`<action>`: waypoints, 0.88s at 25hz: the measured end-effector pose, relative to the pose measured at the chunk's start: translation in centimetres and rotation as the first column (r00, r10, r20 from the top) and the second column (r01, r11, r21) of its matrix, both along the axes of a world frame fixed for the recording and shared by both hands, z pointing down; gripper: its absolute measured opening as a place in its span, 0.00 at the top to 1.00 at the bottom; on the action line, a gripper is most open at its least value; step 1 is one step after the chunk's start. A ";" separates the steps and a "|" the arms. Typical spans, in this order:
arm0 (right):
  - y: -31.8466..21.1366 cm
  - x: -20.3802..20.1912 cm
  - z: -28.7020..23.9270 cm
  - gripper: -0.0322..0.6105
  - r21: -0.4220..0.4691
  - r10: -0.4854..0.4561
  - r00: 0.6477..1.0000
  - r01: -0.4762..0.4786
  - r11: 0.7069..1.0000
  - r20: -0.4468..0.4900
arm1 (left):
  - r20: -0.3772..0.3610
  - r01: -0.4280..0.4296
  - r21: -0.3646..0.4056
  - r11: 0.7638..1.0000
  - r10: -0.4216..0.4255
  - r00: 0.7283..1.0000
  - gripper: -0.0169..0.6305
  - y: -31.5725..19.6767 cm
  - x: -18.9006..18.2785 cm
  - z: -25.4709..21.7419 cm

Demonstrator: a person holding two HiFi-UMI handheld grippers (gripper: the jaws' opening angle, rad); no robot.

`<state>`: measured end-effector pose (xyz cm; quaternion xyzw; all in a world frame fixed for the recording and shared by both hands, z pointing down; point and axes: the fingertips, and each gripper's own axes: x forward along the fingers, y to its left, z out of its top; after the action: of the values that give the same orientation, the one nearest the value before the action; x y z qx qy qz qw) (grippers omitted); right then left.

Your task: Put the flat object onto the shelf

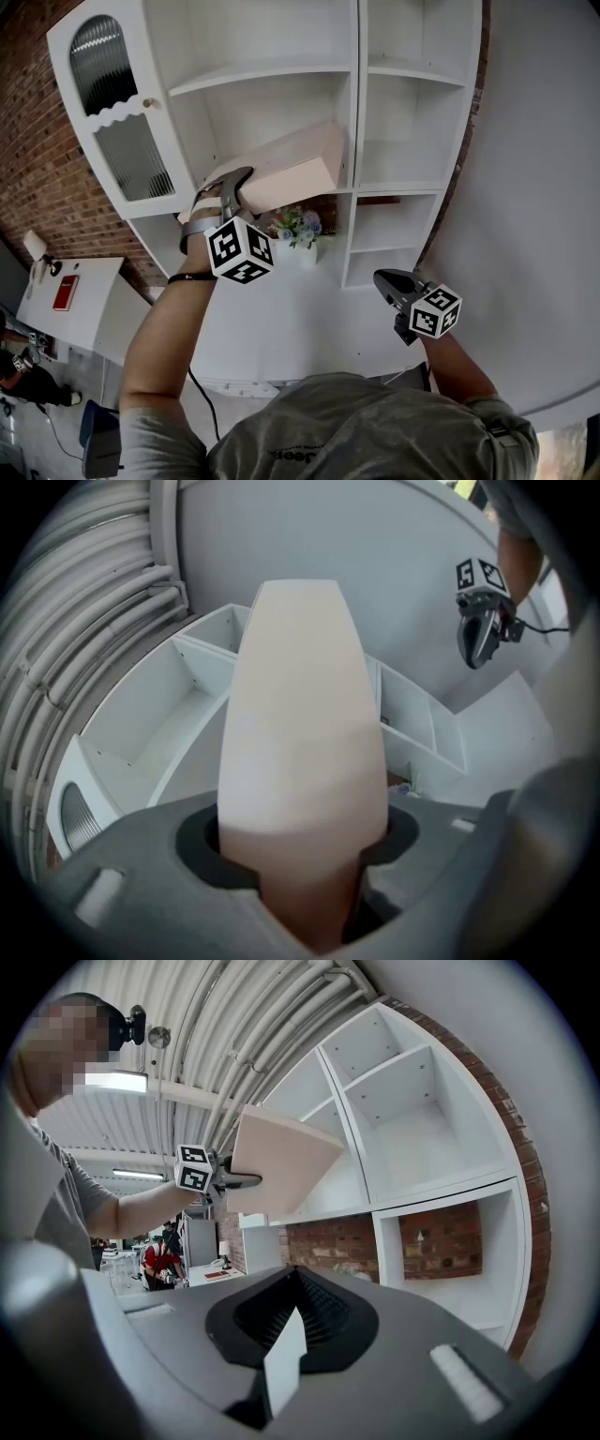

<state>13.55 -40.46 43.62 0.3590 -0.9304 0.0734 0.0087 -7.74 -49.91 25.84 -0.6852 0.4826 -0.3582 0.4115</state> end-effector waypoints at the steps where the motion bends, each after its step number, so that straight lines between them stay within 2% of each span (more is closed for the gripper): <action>1: 0.1 0.0 -0.1 0.94 0.001 -0.001 1.000 0.001 1.000 0.001 | 0.021 0.008 -0.007 1.000 -0.008 1.000 0.57 -0.4 -0.1 0.4; 6: 0.3 0.4 -0.1 0.94 0.002 0.001 1.000 -0.001 1.000 0.004 | 0.129 0.051 -0.031 0.998 -0.046 0.991 0.57 -2.4 -0.5 2.8; 13: -0.2 1.2 -0.8 0.94 0.014 0.027 1.000 -0.027 1.000 0.005 | 0.279 0.094 -0.032 0.995 -0.082 0.957 0.57 -5.0 -0.6 5.3; 22: -2.3 1.2 -3.1 0.94 0.057 0.053 0.998 -0.051 0.997 -0.021 | 0.382 0.135 -0.036 0.990 -0.112 0.917 0.57 -8.0 -0.5 6.7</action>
<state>14.75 -42.78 40.50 0.3840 -0.9223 0.0435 0.0070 -8.25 -57.94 32.58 -0.5836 0.4249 -0.5238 0.4523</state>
